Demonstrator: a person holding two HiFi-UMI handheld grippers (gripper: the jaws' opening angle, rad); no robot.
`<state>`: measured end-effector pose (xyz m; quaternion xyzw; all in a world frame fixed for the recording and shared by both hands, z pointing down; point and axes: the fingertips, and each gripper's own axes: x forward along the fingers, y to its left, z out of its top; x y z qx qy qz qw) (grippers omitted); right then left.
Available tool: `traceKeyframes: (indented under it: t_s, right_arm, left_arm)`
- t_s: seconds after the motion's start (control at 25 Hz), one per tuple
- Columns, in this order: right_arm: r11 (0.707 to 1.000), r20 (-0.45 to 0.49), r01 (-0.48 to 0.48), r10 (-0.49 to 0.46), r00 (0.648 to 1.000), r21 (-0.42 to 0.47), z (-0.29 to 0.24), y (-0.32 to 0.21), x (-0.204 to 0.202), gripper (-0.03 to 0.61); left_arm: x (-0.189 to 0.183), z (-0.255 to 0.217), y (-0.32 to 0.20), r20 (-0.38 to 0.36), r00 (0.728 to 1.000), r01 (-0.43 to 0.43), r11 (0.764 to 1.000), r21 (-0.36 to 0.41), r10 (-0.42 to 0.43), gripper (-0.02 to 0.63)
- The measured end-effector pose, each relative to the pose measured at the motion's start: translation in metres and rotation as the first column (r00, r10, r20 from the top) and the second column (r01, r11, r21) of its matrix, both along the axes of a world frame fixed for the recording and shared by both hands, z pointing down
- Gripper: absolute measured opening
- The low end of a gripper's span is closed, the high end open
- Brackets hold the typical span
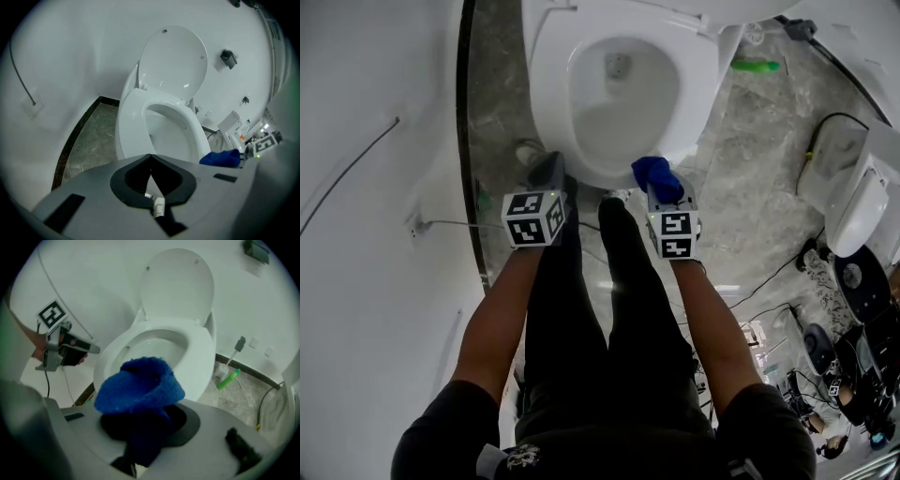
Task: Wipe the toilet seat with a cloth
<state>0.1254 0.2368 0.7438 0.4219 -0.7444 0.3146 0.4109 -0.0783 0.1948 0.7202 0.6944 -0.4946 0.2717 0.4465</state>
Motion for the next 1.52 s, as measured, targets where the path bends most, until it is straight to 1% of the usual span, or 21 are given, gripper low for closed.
traceKeyframes:
  t_s: [0.08,0.16,0.24,0.36,0.48,0.6,0.64,0.76,0.84,0.92,1.08,1.16,1.32,1.44,1.52]
  right_arm:
    - [0.994,-0.019,0.107,-0.107,0.994,0.015,-0.001,0.010,-0.019,0.097]
    - [0.982,-0.021,0.188,-0.188,0.982,0.018,-0.001,0.016,-0.039,0.097]
    - [0.969,0.006,0.246,-0.246,0.969,0.011,-0.001,0.019,-0.060,0.097]
    - [0.943,0.051,0.333,-0.333,0.942,0.013,-0.001,0.020,-0.096,0.097]
    - [0.921,0.062,0.389,-0.390,0.919,0.027,0.000,0.012,-0.126,0.097]
    - [0.908,0.065,0.418,-0.419,0.906,0.032,0.000,0.001,-0.152,0.097]
    - [0.911,0.070,0.411,-0.412,0.908,0.027,0.001,-0.004,-0.159,0.097]
    - [0.945,0.116,0.327,-0.322,0.940,-0.021,0.003,-0.020,-0.173,0.097]
    - [0.960,0.134,0.278,-0.271,0.953,-0.039,0.004,-0.032,-0.179,0.097]
    - [0.968,0.144,0.248,-0.240,0.960,-0.044,0.005,-0.044,-0.185,0.097]
    - [0.979,0.158,0.197,-0.187,0.969,-0.045,0.006,-0.075,-0.195,0.097]
    - [0.985,0.161,0.166,-0.157,0.974,-0.044,0.006,-0.094,-0.199,0.097]
    - [0.994,0.156,0.098,-0.091,0.984,-0.039,0.007,-0.136,-0.203,0.097]
    - [0.999,0.161,0.030,-0.026,0.987,-0.023,0.006,-0.167,-0.204,0.097]
    - [1.000,0.168,-0.026,0.028,0.985,-0.015,0.005,-0.189,-0.202,0.097]
  left_arm:
    - [-0.005,0.000,-0.007,0.006,1.000,0.017,1.000,0.013,-0.017,0.011]
    - [-0.012,0.000,-0.012,0.013,0.999,0.045,0.999,0.018,-0.045,0.011]
    - [-0.019,0.001,-0.013,0.018,0.998,0.067,0.998,0.015,-0.068,0.011]
    - [-0.024,0.006,-0.013,0.026,0.997,0.066,0.998,0.008,-0.066,0.011]
    - [-0.030,0.010,-0.014,0.042,0.997,0.066,0.998,0.001,-0.065,0.011]
    - [-0.039,0.011,-0.017,0.050,0.994,0.100,0.995,-0.005,-0.100,0.011]
    - [-0.043,0.011,-0.018,0.054,0.992,0.112,0.994,-0.004,-0.112,0.011]
    - [-0.056,0.013,-0.021,0.060,0.988,0.142,0.990,-0.002,-0.141,0.011]
    - [-0.065,0.014,-0.022,0.068,0.989,0.132,0.991,0.001,-0.132,0.011]
    - [-0.074,0.016,-0.023,0.084,0.990,0.113,0.994,0.006,-0.113,0.011]
    - [-0.094,0.022,-0.023,0.114,0.987,0.118,0.993,0.002,-0.117,0.011]
    - [-0.096,0.025,-0.026,0.130,0.987,0.100,0.995,0.004,-0.100,0.011]
    - [-0.092,0.024,-0.044,0.132,0.989,0.069,0.997,0.035,-0.073,0.011]
    - [-0.089,0.011,-0.062,0.175,0.985,-0.009,0.996,0.086,-0.006,0.011]
    - [-0.085,0.003,-0.072,0.181,0.983,-0.045,0.993,0.109,0.025,0.011]
